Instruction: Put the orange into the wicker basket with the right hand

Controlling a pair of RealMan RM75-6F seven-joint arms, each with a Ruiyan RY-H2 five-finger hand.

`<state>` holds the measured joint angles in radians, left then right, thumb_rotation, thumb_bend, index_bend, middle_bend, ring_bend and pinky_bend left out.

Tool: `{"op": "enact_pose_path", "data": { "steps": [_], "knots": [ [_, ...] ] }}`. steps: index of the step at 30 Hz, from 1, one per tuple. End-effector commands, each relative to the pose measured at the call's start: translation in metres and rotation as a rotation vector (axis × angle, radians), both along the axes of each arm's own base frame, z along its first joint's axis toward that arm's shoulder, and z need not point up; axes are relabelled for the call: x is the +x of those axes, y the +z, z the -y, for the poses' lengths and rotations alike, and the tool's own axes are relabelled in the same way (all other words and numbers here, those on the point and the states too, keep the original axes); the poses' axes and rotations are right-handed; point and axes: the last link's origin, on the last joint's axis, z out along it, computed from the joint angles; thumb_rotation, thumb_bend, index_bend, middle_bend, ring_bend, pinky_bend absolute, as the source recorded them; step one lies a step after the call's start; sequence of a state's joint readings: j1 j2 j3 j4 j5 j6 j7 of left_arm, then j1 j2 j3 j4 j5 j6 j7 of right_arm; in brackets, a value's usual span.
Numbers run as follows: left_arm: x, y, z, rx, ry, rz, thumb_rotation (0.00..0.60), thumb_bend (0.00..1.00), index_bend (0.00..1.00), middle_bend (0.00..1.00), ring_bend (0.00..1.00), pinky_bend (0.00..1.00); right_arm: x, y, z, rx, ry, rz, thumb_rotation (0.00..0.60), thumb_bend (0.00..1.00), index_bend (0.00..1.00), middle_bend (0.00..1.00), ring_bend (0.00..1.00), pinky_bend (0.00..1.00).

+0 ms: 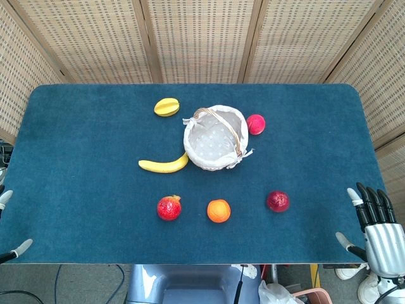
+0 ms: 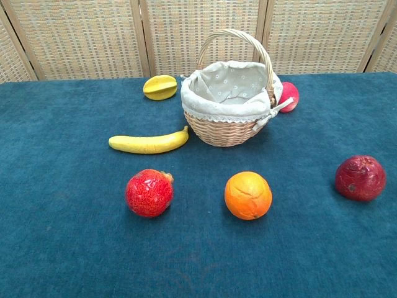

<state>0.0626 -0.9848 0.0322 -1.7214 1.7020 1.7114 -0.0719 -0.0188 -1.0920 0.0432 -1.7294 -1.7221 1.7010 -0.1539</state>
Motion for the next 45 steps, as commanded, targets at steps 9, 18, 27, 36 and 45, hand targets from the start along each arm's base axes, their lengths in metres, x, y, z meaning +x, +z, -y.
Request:
{"op": "enact_pose_path", "data": {
  "steps": [9,18,27,36,45],
  "knots": [
    [0.001,0.002,0.003,0.004,-0.012,0.010,0.600,0.00,0.00,0.00,0.00,0.00,0.021,-0.048,0.035,0.320,0.164,0.033,0.600,0.00,0.00,0.00,0.00,0.00],
    [0.000,-0.006,-0.011,-0.008,0.024,-0.018,0.600,0.00,0.00,0.00,0.00,0.00,0.089,-0.116,0.082,0.700,0.366,-0.026,0.600,0.00,0.02,0.00,0.00,0.00],
    [-0.005,-0.009,-0.023,-0.020,0.062,-0.025,0.600,0.00,0.00,0.00,0.00,0.00,0.126,-0.175,0.110,0.767,0.378,-0.125,0.600,0.00,0.05,0.02,0.00,0.06],
    [-0.008,-0.008,-0.029,-0.021,0.083,-0.022,0.600,0.00,0.00,0.00,0.00,0.00,0.154,-0.232,0.146,0.778,0.311,-0.181,0.600,0.00,0.09,0.08,0.00,0.24],
    [-0.013,-0.006,-0.034,-0.021,0.109,-0.015,0.600,0.00,0.00,0.00,0.00,0.00,0.170,-0.252,0.158,0.700,0.325,-0.168,0.600,0.28,0.45,0.52,0.43,0.64]
  ]
}}
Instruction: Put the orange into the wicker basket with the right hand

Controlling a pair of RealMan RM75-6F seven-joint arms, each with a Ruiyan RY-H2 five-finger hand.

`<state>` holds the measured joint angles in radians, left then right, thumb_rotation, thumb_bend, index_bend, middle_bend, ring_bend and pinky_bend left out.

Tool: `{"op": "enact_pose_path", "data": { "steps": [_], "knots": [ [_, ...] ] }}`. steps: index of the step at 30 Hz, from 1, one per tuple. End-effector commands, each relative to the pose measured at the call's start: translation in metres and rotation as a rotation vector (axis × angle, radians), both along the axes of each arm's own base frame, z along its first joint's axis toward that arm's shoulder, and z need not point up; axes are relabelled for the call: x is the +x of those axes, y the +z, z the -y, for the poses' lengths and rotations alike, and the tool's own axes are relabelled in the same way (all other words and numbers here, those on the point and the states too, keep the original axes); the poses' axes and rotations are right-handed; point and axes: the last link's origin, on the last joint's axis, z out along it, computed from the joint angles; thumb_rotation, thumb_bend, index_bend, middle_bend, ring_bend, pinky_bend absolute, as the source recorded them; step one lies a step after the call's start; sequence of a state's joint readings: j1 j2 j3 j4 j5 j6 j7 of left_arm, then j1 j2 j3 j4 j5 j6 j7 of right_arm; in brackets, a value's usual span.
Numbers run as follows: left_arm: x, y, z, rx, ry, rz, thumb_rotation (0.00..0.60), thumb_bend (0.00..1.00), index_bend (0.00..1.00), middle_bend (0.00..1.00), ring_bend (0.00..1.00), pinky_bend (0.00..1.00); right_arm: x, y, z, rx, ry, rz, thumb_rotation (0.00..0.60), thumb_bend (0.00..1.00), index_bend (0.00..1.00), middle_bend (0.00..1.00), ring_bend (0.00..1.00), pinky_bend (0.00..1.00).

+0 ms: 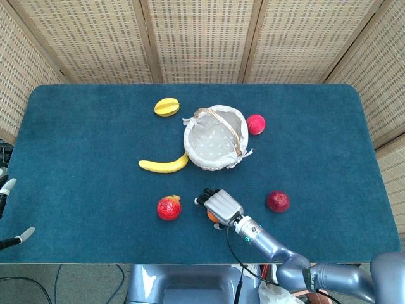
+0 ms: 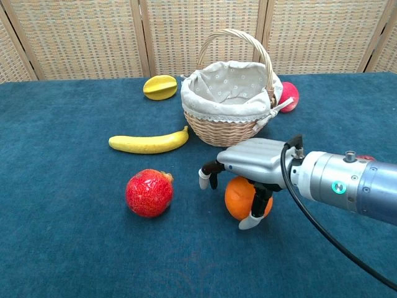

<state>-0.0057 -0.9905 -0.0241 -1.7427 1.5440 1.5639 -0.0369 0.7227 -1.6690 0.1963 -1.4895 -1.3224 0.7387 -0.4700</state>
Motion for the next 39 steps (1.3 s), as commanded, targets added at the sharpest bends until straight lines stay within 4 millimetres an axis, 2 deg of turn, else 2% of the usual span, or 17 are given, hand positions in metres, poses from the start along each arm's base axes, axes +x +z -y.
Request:
{"op": "enact_pose_path", "data": {
  "steps": [1,4,8,10,13,16,19,22,26,27,28,29,31,32,35,39],
  "knots": [
    [-0.001,0.001,-0.002,-0.001,0.007,0.002,0.600,0.00,0.00,0.00,0.00,0.00,0.011,0.004,0.005,-0.052,0.052,0.040,0.600,0.32,0.47,0.54,0.45,0.66],
    [-0.002,0.001,-0.004,-0.003,0.013,0.004,0.600,0.00,0.00,0.00,0.00,0.00,0.021,0.017,0.006,-0.074,0.094,0.074,0.600,0.36,0.51,0.55,0.47,0.69],
    [-0.004,0.000,-0.006,-0.012,0.023,0.005,0.600,0.00,0.00,0.00,0.00,0.00,0.047,0.044,0.015,-0.137,0.173,0.137,0.600,0.36,0.52,0.56,0.47,0.69],
    [-0.005,0.000,-0.007,-0.013,0.030,0.007,0.600,0.00,0.00,0.00,0.00,0.00,0.068,0.061,0.029,-0.185,0.202,0.179,0.600,0.36,0.52,0.56,0.47,0.69],
    [-0.006,0.001,-0.008,-0.013,0.038,0.014,0.600,0.00,0.00,0.00,0.00,0.00,0.088,0.073,0.048,-0.217,0.203,0.199,0.600,0.36,0.52,0.57,0.47,0.69],
    [-0.008,0.001,-0.013,-0.010,0.054,0.015,0.600,0.00,0.00,0.00,0.00,0.00,0.108,0.085,0.081,-0.296,0.180,0.205,0.600,0.36,0.52,0.57,0.47,0.69],
    [-0.009,-0.001,-0.017,-0.014,0.067,0.010,0.600,0.00,0.00,0.00,0.00,0.00,0.110,0.092,0.108,-0.386,0.144,0.170,0.600,0.36,0.52,0.57,0.47,0.69],
    [-0.009,-0.003,-0.019,-0.018,0.074,0.009,0.600,0.00,0.00,0.00,0.00,0.00,0.100,0.094,0.128,-0.439,0.092,0.137,0.600,0.36,0.52,0.57,0.47,0.69],
    [-0.010,-0.002,-0.021,-0.014,0.084,0.008,0.600,0.00,0.00,0.00,0.00,0.00,0.081,0.089,0.137,-0.433,0.038,0.102,0.600,0.35,0.52,0.56,0.46,0.67],
    [-0.011,-0.002,-0.022,-0.013,0.087,0.007,0.600,0.00,0.00,0.00,0.00,0.00,0.077,0.087,0.137,-0.416,0.025,0.102,0.600,0.33,0.51,0.54,0.44,0.65],
    [-0.011,-0.003,-0.022,-0.016,0.088,0.006,0.600,0.00,0.00,0.00,0.00,0.00,0.074,0.085,0.136,-0.399,0.013,0.097,0.600,0.25,0.48,0.48,0.39,0.57],
    [-0.011,-0.003,-0.022,-0.018,0.088,0.005,0.600,0.00,0.00,0.00,0.00,0.00,0.073,0.085,0.135,-0.395,0.013,0.094,0.600,0.15,0.43,0.40,0.31,0.48],
    [-0.010,-0.005,-0.021,-0.023,0.085,0.003,0.600,0.00,0.00,0.00,0.00,0.00,0.072,0.084,0.132,-0.401,0.024,0.088,0.600,0.02,0.31,0.25,0.17,0.33],
    [-0.010,-0.005,-0.021,-0.025,0.083,0.003,0.600,0.00,0.00,0.00,0.00,0.00,0.072,0.083,0.131,-0.402,0.027,0.081,0.600,0.00,0.23,0.16,0.09,0.25],
    [-0.008,-0.006,-0.020,-0.026,0.076,0.001,0.600,0.00,0.00,0.00,0.00,0.00,0.072,0.083,0.129,-0.409,0.026,0.054,0.600,0.00,0.04,0.00,0.00,0.06],
    [-0.007,-0.005,-0.017,-0.025,0.069,0.004,0.600,0.00,0.00,0.00,0.00,0.00,0.076,0.089,0.124,-0.445,0.030,0.049,0.600,0.00,0.00,0.00,0.00,0.00]
  ]
}}
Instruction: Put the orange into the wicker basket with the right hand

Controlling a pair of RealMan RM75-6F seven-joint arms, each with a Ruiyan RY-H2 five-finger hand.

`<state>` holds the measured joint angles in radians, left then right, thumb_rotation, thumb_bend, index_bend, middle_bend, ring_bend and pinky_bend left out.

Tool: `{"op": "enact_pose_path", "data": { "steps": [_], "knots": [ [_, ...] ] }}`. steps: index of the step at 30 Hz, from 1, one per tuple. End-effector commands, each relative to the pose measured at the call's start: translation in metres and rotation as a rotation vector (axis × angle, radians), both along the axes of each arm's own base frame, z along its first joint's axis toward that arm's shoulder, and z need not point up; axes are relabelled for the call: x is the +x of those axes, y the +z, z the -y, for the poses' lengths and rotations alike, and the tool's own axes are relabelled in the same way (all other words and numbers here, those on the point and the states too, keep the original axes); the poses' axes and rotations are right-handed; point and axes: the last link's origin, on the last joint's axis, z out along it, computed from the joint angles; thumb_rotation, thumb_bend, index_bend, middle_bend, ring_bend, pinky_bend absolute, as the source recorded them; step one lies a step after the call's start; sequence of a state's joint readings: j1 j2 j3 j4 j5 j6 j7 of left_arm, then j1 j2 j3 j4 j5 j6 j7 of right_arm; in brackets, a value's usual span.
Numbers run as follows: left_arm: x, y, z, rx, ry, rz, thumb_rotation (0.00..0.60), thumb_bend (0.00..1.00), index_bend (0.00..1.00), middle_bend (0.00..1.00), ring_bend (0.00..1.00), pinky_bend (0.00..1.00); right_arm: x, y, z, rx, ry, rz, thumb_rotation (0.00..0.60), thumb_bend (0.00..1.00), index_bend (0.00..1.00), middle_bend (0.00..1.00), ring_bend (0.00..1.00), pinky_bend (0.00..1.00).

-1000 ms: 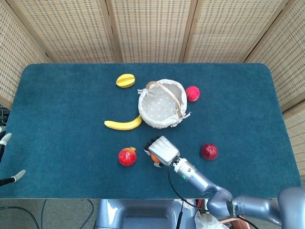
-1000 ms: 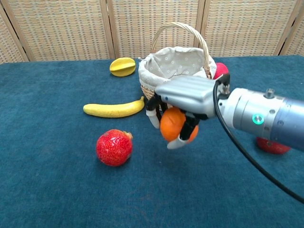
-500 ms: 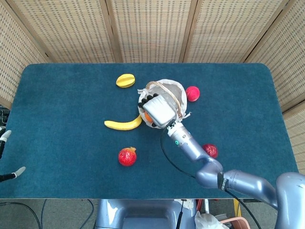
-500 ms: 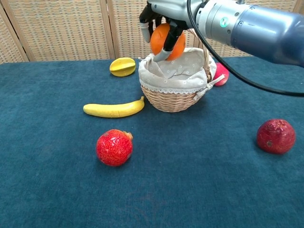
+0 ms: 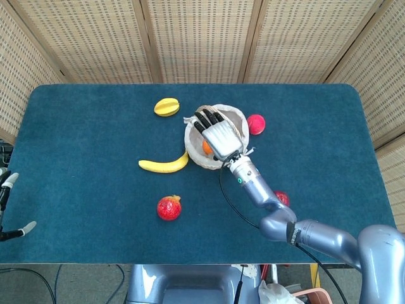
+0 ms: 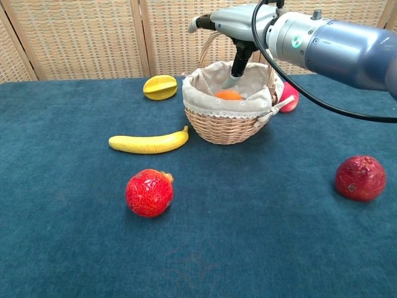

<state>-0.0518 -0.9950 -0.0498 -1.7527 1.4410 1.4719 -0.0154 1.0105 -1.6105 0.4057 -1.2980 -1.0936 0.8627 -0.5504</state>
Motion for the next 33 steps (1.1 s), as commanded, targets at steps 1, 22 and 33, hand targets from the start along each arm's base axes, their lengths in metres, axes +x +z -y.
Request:
{"op": "enact_pose_path", "data": {
  "steps": [1,22,33],
  "knots": [
    [0.000,0.001,0.001,0.000,-0.003,0.004,0.600,0.00,0.00,0.00,0.00,0.00,0.002,0.007,-0.005,-0.030,0.002,-0.005,0.600,0.00,0.00,0.00,0.00,0.00],
    [0.006,0.004,0.014,-0.003,-0.066,0.023,0.600,0.00,0.00,0.00,0.00,0.00,-0.145,0.093,-0.139,-0.047,0.000,0.080,0.600,0.00,0.00,0.00,0.00,0.00],
    [0.011,0.004,0.022,0.026,-0.113,0.020,0.600,0.00,0.00,0.00,0.00,0.00,-0.229,0.123,-0.199,-0.100,-0.285,0.118,0.600,0.00,0.00,0.00,0.00,0.00]
  ]
}}
